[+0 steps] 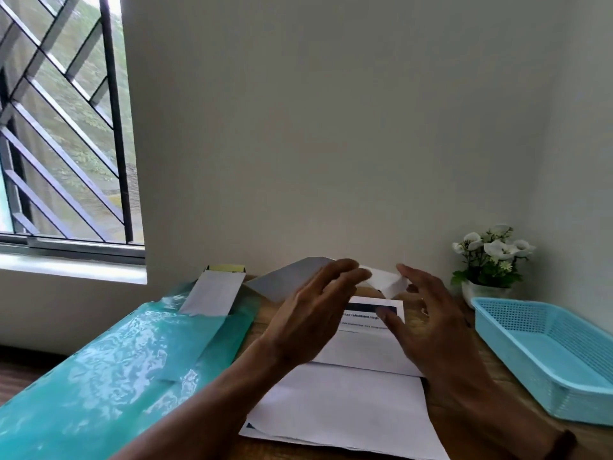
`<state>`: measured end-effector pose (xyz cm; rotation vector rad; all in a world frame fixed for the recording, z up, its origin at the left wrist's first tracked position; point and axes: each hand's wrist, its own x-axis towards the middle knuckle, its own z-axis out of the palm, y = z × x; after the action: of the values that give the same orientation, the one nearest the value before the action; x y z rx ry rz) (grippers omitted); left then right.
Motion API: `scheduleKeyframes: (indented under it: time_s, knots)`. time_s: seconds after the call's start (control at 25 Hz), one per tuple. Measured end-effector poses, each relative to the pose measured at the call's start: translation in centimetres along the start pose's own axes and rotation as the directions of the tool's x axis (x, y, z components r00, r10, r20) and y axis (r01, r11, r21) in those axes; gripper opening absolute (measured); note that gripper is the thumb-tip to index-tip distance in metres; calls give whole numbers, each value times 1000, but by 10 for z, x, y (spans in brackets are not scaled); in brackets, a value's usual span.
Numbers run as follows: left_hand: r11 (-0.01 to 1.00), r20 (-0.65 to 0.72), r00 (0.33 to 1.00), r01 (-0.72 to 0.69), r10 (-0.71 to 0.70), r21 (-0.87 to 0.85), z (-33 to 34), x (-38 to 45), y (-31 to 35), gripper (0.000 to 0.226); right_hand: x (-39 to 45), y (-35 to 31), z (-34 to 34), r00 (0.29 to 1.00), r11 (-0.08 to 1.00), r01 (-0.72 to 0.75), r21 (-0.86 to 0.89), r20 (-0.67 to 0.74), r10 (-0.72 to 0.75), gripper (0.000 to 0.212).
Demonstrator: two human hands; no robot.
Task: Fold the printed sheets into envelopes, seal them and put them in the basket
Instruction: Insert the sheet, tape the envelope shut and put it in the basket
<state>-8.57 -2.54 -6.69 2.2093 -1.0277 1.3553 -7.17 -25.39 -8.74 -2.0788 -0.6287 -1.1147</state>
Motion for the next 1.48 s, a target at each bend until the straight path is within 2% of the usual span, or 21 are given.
scheduleKeyframes:
  time_s: [0.08, 0.12, 0.2, 0.24, 0.32, 0.4, 0.56, 0.68, 0.76, 0.92, 1.12, 1.28, 1.48]
  knots:
    - [999, 20, 999, -29, 28, 14, 0, 1, 10, 38, 2, 0, -4, 994, 997, 81, -1, -74, -80, 38]
    - [998, 22, 999, -42, 41, 37, -1, 2, 12, 41, 2, -1, -7, 996, 998, 62, 31, -69, -60, 31]
    - [989, 54, 997, -62, 55, 135, -5, 5, 12, 60, 3, -7, -10, 994, 974, -111, 198, 30, 107, 18]
    - [977, 88, 995, -67, 50, 201, -8, 7, 10, 76, 3, -10, -9, 976, 925, -215, 313, 103, 192, 14]
    - [945, 164, 986, -54, 1, 322, -13, 10, 4, 105, 4, -15, -8, 933, 805, -357, 474, 223, 282, 20]
    - [925, 222, 973, -25, -64, 378, -17, 9, -3, 118, 6, -17, -8, 882, 700, -464, 543, 361, 304, 25]
    - [926, 264, 957, 13, -121, 378, -23, 4, -12, 110, 7, -15, -12, 750, 505, -643, 576, 609, 259, 27]
    - [936, 272, 950, 50, -152, 348, -24, 2, -13, 105, 9, -12, -12, 678, 342, -730, 591, 687, 261, 32]
    - [947, 275, 949, 62, -154, 314, -23, 1, -11, 102, 9, -9, -12, 670, 328, -740, 588, 689, 277, 32]
    - [961, 335, 930, 62, -153, 268, -23, 0, -7, 101, 9, -5, -10, 702, 334, -712, 618, 643, 307, 29]
    - [961, 394, 900, 81, -184, 263, -21, -3, -5, 105, 10, -8, -17, 724, 370, -685, 628, 645, 245, 23]
    - [965, 364, 920, 53, -146, 256, -20, 0, -4, 105, 9, -9, -22, 720, 376, -686, 623, 656, 226, 42]
    - [963, 384, 917, 1, -108, 268, -13, -1, 5, 110, 5, -13, -21, 713, 390, -696, 603, 645, 274, 48]
